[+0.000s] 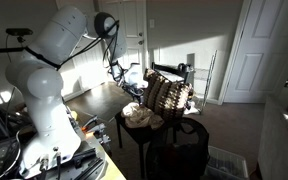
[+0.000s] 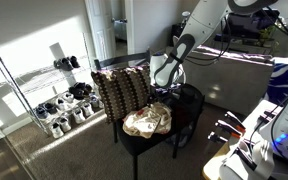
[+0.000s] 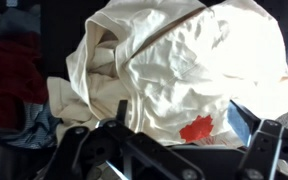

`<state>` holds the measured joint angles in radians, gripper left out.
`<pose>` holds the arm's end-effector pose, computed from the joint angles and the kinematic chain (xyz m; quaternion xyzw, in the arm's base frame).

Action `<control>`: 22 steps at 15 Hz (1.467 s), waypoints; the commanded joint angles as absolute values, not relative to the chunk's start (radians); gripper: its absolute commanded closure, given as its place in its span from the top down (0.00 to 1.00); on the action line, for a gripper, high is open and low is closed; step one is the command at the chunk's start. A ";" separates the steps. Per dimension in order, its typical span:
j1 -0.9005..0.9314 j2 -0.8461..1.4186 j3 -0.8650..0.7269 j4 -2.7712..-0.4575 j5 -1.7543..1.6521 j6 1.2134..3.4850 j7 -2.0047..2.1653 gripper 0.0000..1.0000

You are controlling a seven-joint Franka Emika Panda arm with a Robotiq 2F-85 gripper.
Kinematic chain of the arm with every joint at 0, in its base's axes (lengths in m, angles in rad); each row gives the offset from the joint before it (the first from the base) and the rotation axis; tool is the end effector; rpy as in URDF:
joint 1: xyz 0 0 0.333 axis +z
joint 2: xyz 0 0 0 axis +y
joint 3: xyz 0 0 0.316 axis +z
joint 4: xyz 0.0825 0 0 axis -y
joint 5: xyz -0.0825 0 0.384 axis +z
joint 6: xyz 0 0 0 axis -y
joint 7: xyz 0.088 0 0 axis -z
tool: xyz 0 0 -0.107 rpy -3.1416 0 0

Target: Put the cloth in the laundry bag

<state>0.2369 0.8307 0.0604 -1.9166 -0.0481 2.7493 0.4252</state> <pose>0.5741 0.1785 0.0564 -0.9986 0.0516 0.0027 0.0129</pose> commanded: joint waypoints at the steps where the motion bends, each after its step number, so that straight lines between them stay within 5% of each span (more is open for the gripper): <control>1: 0.183 0.922 0.127 -1.846 0.043 2.807 0.306 1.00; 8: 0.260 1.060 0.011 -1.711 0.028 2.842 0.333 1.00; 22: 0.244 1.168 0.027 -1.634 0.048 2.924 0.323 1.00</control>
<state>0.2501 1.1149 0.0172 -1.6661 0.0107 2.8496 0.3512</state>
